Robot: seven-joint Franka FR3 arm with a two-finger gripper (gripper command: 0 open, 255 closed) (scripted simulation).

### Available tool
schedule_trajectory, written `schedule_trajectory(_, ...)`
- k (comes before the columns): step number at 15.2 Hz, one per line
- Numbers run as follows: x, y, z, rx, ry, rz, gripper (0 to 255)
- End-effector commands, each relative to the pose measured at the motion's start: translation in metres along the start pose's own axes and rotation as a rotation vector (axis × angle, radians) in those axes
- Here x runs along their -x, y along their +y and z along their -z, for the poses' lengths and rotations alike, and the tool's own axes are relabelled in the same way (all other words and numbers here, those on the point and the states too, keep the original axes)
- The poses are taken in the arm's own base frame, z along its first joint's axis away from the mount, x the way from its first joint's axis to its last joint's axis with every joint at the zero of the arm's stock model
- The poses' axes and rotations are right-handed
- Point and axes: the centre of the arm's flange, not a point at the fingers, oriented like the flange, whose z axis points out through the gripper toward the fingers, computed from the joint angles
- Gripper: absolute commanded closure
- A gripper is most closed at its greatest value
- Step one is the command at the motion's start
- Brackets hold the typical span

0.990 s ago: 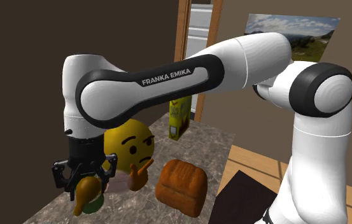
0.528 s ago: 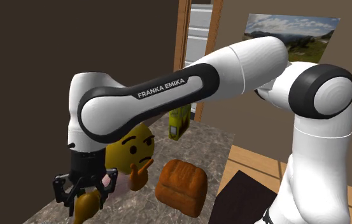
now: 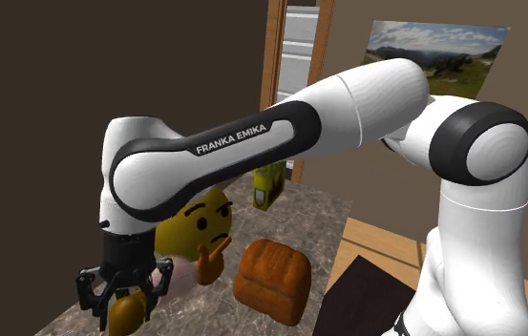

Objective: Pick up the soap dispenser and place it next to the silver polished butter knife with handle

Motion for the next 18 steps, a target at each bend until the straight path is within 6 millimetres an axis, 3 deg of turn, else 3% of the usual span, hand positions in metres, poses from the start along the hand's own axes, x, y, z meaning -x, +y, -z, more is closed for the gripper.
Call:
schedule_trajectory(1,-0.018,0.017,0.004,0.091,0.145,0.067,0)
schedule_trajectory(3,-0.026,0.019,-0.004,0.092,0.144,0.07,0)
schedule_trajectory(5,-0.018,0.022,-0.005,0.09,0.143,0.07,0)
schedule_trajectory(6,-0.022,0.013,0.003,0.091,0.146,0.066,0)
schedule_trajectory(10,-0.014,0.008,0.052,0.091,0.146,0.066,0)
schedule_trajectory(18,-0.014,0.008,0.052,0.091,0.146,0.066,0)
